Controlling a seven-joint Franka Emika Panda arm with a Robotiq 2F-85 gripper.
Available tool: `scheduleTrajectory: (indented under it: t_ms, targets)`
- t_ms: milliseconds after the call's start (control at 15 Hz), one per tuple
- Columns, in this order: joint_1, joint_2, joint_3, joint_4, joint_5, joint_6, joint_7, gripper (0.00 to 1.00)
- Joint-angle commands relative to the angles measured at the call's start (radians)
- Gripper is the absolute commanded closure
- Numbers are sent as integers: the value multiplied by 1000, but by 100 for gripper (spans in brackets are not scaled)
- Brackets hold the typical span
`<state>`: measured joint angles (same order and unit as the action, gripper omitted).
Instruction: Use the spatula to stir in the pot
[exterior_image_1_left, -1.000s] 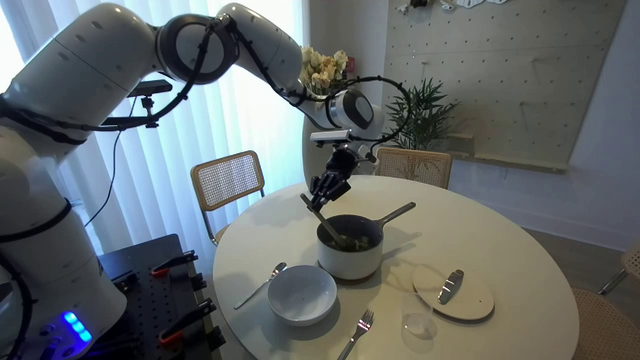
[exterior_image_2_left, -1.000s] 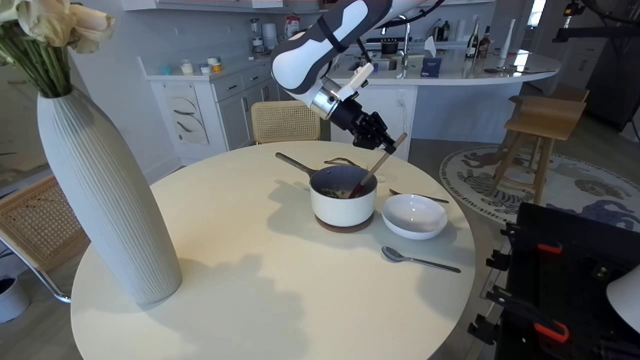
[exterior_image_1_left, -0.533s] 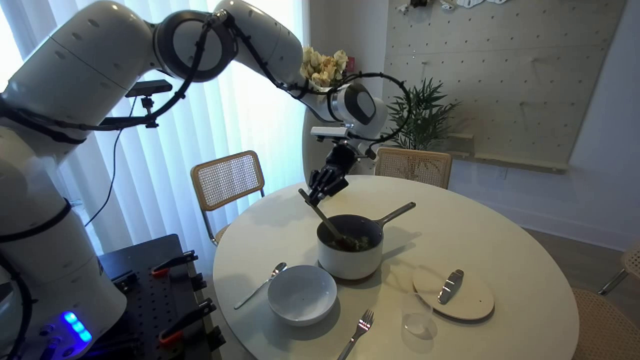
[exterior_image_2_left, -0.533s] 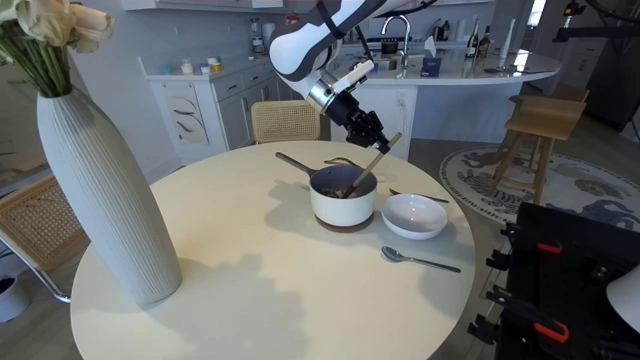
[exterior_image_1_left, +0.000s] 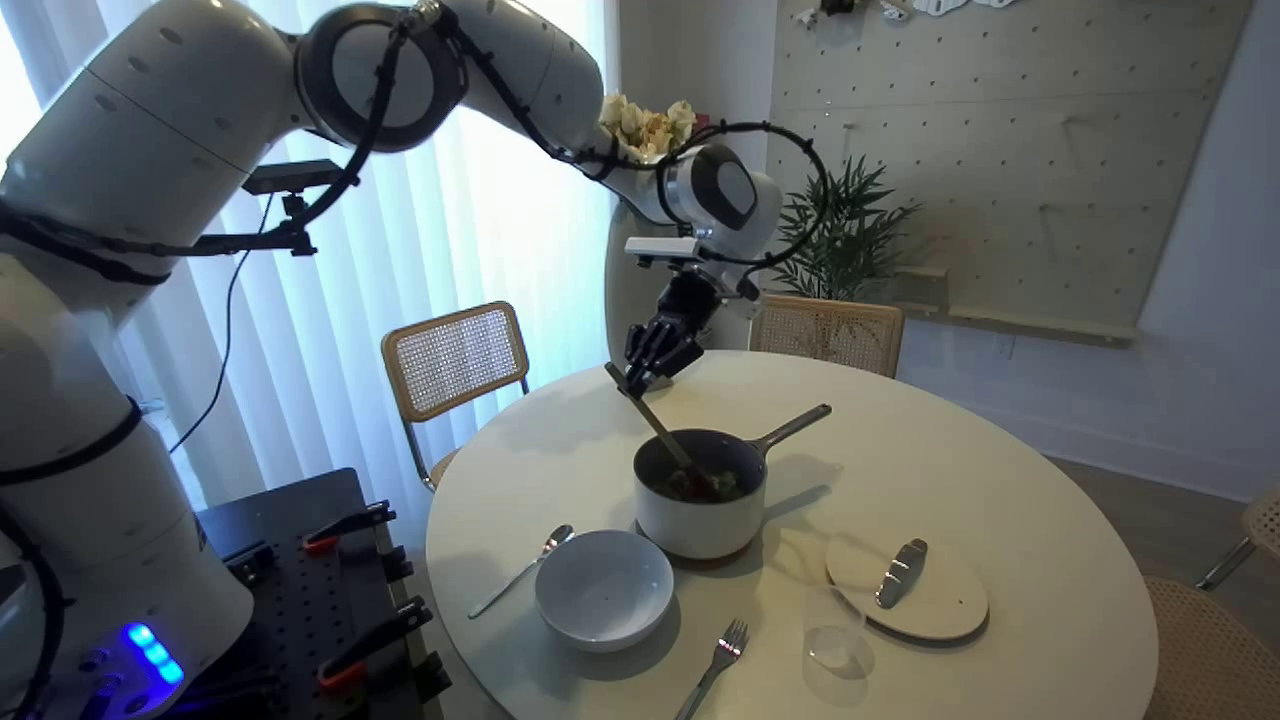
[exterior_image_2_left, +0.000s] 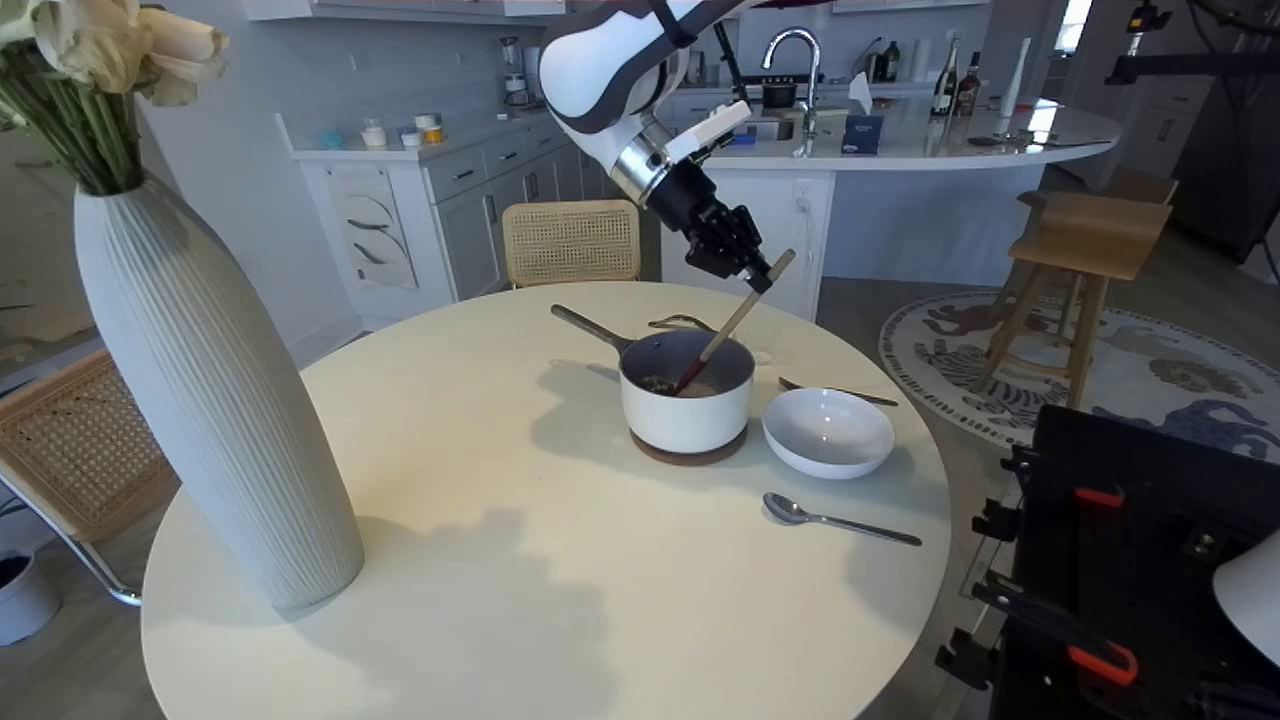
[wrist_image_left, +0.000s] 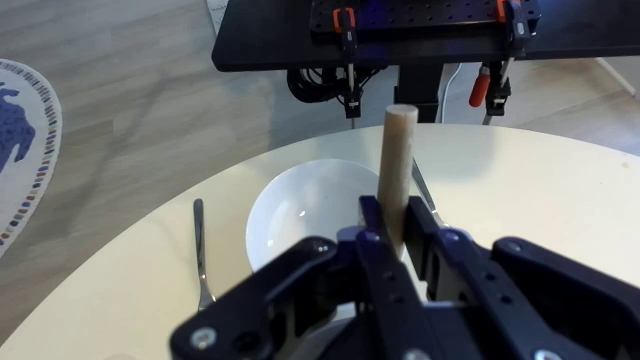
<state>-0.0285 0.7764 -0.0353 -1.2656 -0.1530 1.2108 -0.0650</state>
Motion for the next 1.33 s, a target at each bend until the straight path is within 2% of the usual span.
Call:
scheduleTrajectory:
  t_ms: [0, 733, 1267]
  targets:
    - [-5, -80, 9, -42, 15, 12, 4, 96]
    - [17, -280, 21, -166, 6, 65, 15, 96]
    - [35, -492, 67, -424, 12, 329, -23, 96]
